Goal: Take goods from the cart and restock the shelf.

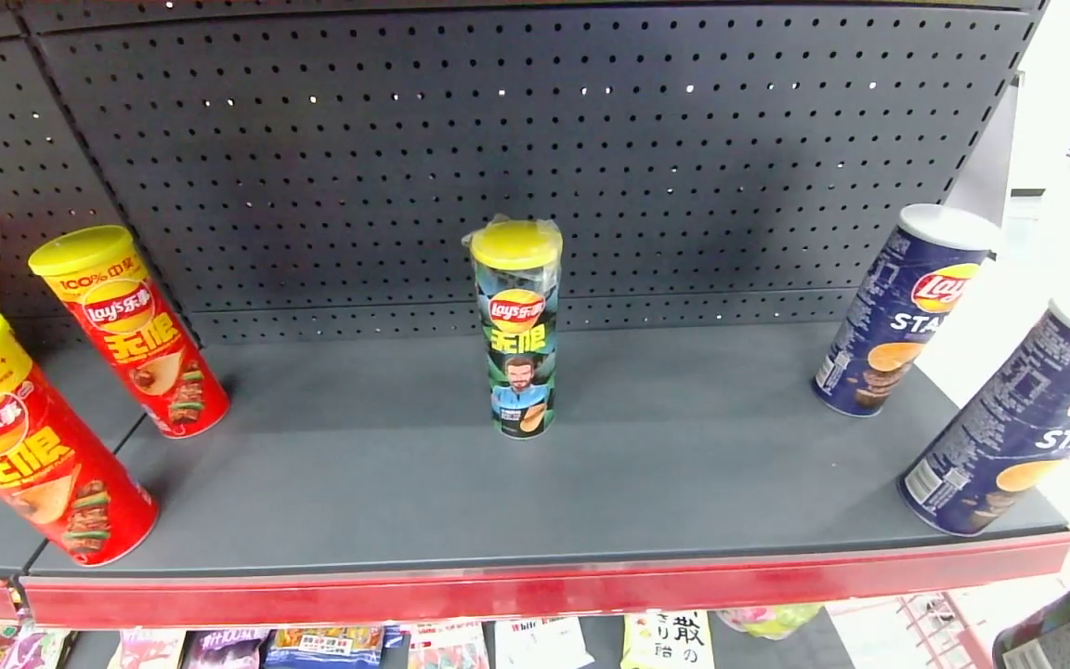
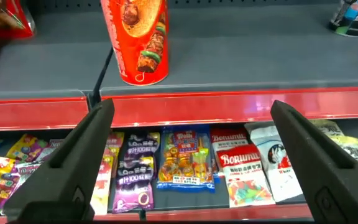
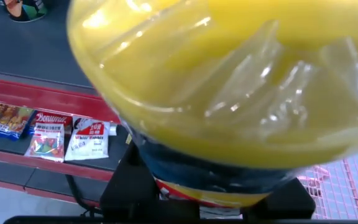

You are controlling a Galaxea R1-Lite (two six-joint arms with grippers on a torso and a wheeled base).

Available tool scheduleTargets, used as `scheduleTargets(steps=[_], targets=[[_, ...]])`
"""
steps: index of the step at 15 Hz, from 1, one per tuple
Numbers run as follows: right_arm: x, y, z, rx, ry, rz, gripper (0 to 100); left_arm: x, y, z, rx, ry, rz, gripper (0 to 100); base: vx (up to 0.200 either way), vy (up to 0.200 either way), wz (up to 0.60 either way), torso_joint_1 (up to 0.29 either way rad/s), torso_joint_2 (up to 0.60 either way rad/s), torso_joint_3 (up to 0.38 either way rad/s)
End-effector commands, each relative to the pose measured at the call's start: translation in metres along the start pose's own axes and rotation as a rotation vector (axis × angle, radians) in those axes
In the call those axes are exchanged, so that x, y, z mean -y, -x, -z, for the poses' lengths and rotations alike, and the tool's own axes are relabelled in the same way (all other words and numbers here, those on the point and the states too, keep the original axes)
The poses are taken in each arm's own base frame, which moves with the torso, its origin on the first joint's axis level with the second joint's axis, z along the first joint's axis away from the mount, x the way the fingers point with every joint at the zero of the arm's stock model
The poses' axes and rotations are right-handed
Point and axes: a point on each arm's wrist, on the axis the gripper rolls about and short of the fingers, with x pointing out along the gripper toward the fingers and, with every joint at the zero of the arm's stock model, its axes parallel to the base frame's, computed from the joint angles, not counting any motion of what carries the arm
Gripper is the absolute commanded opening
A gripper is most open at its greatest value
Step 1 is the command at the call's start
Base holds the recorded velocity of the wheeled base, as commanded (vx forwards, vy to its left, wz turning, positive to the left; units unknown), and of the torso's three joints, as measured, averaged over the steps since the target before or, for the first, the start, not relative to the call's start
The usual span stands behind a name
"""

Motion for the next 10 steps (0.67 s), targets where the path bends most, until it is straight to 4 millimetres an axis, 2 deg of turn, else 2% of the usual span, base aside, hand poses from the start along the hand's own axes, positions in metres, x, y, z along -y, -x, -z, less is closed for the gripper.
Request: scheduleTargets(steps=[1,4,6,7,8,9,10], targets=[[0.0,0.0,0.001,-0.003,-0.001,-0.012,0,0.0,0.0,0.0,-0.001,0.0,0.0,100,0.0,0.0,0.0,0.0,0.0,0.0],[-0.003,0.0,0.003,-0.001,-0.001,-0.118,0,0.0,-0.001,0.0,-0.013,-0.005,0.019,100,0.0,0.0,0.0,0.0,0.0,0.0],[-0.003,-0.002,0.006,-0.018,-0.002,-0.121,0,0.002,0.0,-0.001,0.003,-0.034,0.112,100,0.0,0.0,0.0,0.0,0.0,0.0],[-0.003,-0.004,0.005,-0.029,-0.004,-0.122,0,0.003,0.003,-0.022,0.055,-0.033,0.17,100,0.0,0.0,0.0,0.0,0.0,0.0],[-0.003,-0.005,0.005,-0.035,-0.005,-0.122,0,0.003,0.001,-0.067,0.067,0.009,0.233,100,0.0,0.0,0.0,0.0,0.0,0.0],[-0.003,-0.01,0.001,-0.055,-0.006,-0.124,0,0.004,-0.027,-0.148,0.048,0.104,0.275,100,0.0,0.0,0.0,0.0,0.0,0.0],[-0.002,-0.012,-0.003,-0.056,-0.006,-0.123,0,0.006,-0.046,-0.181,0.045,0.118,0.34,100,0.0,0.0,0.0,0.0,0.0,0.0]])
